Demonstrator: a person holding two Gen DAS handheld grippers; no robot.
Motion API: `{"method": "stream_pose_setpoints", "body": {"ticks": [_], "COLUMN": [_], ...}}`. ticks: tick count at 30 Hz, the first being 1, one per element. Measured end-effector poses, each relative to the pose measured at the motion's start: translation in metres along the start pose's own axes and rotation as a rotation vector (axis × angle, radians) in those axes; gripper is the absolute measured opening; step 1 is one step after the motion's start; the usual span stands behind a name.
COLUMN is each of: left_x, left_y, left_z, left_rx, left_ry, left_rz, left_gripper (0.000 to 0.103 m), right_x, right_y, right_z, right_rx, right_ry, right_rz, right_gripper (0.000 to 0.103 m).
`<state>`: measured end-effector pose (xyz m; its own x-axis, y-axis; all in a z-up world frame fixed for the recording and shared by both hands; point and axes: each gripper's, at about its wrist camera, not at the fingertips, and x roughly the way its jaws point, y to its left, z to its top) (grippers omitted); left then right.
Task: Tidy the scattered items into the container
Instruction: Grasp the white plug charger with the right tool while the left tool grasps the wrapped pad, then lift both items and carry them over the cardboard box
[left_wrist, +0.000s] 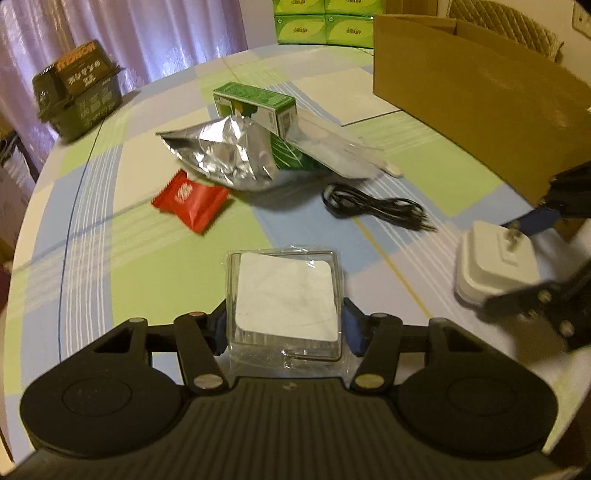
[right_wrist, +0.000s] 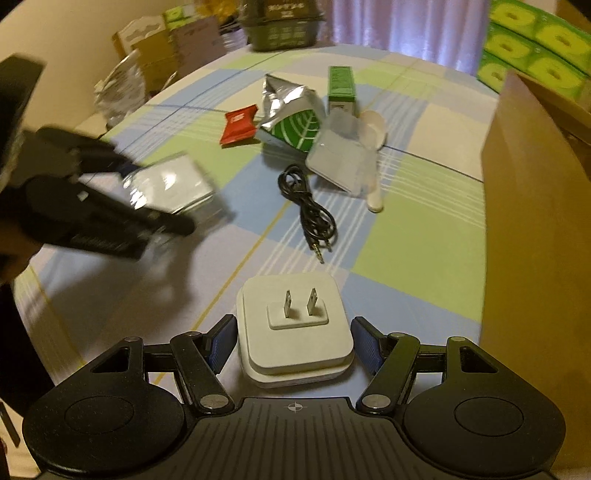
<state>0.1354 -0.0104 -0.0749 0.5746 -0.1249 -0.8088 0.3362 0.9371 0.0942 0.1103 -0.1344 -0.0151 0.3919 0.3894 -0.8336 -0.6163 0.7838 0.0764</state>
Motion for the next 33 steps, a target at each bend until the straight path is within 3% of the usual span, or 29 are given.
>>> {"method": "stream_pose_setpoints", "body": {"ticks": [9, 19, 25, 28, 31, 33], "left_x": [-0.040, -0.062, -0.064, -0.063, -0.062, -0.060], "left_y": [-0.010, -0.017, -0.018, -0.020, -0.021, -0.022], "left_z": [-0.009, -0.011, -0.015, -0.014, -0.013, -0.013], "left_rx": [-0.062, -0.071, -0.073, -0.075, -0.076, -0.074], "left_ry": [-0.029, -0.059, -0.051, -0.054, -0.054, -0.051], "left_rz": [-0.009, -0.008, -0.009, -0.013, -0.019, -0.022], "left_gripper": [0.053, 0.053, 0.053, 0.053, 0.053, 0.053], "right_x": [-0.033, -0.025, -0.021, -0.015, -0.012, -0.013], "right_y": [0.002, 0.011, 0.014, 0.011, 0.004, 0.001], "right_z": [-0.006, -0.025, -0.035, -0.036, -0.043, -0.044], "right_rx": [0.055, -0.010, -0.016, -0.003, 0.029, 0.049], "right_ry": [-0.078, -0.016, -0.043, -0.019, -0.020, -0.031], "right_rz": [-0.056, -0.073, -0.086, -0.107, -0.096, -0.103], "right_gripper": [0.065, 0.065, 0.070, 0.081, 0.080, 0.069]}}
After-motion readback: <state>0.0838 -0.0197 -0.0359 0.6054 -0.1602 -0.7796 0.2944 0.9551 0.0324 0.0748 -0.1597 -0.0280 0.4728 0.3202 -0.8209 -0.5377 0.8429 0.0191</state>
